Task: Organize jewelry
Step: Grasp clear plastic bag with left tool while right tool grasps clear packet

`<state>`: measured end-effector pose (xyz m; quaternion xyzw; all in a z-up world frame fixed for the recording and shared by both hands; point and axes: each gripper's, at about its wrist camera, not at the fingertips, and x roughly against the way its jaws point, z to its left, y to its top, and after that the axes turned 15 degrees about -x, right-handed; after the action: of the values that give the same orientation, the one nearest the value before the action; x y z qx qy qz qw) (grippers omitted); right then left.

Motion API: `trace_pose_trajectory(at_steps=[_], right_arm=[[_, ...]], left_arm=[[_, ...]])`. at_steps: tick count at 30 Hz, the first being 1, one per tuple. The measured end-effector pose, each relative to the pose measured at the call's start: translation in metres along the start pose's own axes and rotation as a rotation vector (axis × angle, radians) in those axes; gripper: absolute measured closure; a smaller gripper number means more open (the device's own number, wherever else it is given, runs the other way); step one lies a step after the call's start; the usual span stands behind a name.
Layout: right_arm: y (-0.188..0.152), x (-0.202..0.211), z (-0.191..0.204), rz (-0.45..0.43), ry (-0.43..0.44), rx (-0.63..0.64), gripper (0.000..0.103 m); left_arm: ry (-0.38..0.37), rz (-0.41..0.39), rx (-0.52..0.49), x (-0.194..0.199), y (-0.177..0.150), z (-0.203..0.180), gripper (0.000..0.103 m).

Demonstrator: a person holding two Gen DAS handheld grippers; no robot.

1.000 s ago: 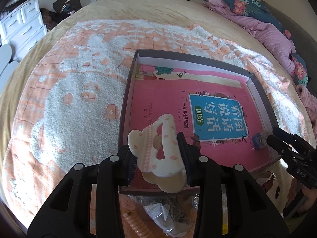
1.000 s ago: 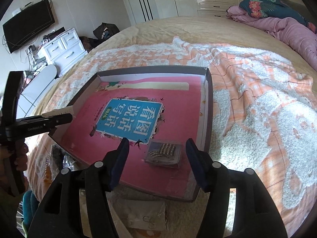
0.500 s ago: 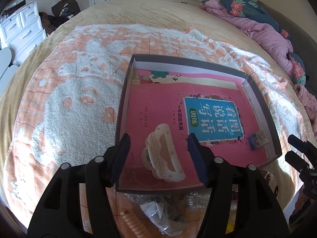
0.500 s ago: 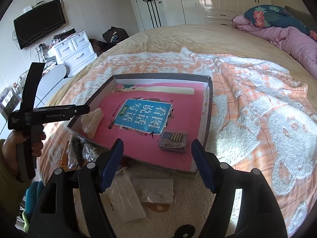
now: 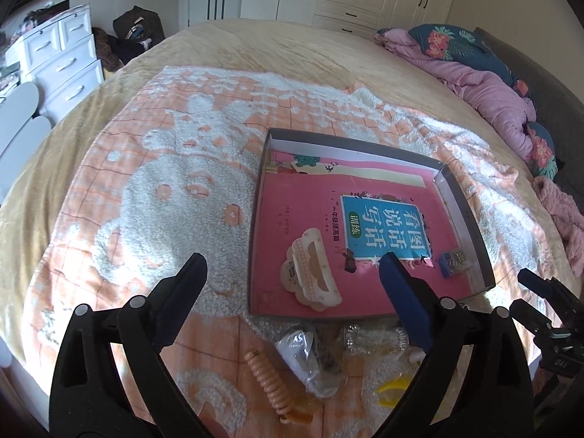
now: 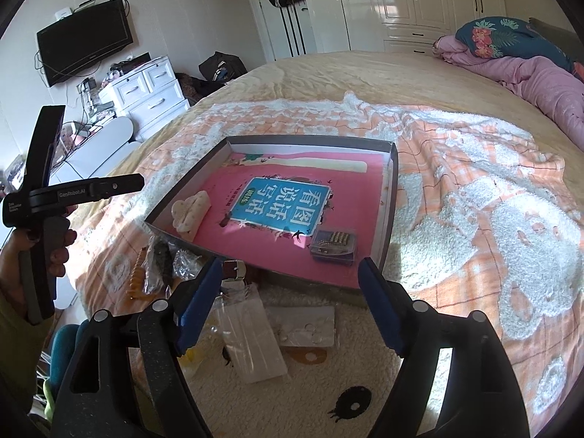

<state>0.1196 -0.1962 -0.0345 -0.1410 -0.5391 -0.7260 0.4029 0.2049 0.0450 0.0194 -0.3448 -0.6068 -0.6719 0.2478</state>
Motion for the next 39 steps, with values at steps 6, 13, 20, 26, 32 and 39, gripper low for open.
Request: trace_pose_trajectory(at_steps=[6,13,20,26,32,39], right_arm=[[-0.009,0.003,0.006,0.008,0.010,0.011,0.027],[-0.017,0.008,0.010,0.012,0.016,0.024,0.027],[-0.026,0.011,0.011,0.028,0.019,0.031,0.027],[-0.036,0.010,0.012,0.048,0.017,0.043,0.027],[-0.046,0.007,0.010,0.069,0.012,0.050,0.027],[-0.053,0.002,0.009,0.095,0.009,0.060,0.027]], left_arm=[[0.008,-0.013,0.014,0.017,-0.013,0.003,0.014],[0.005,-0.017,0.030,0.028,-0.028,0.003,0.014],[-0.011,-0.006,0.025,0.032,-0.041,-0.003,0.014],[-0.021,0.003,0.020,0.034,-0.050,-0.010,0.014],[-0.029,0.018,0.015,0.033,-0.060,-0.016,0.014],[-0.042,0.038,0.010,0.031,-0.070,-0.024,0.014]])
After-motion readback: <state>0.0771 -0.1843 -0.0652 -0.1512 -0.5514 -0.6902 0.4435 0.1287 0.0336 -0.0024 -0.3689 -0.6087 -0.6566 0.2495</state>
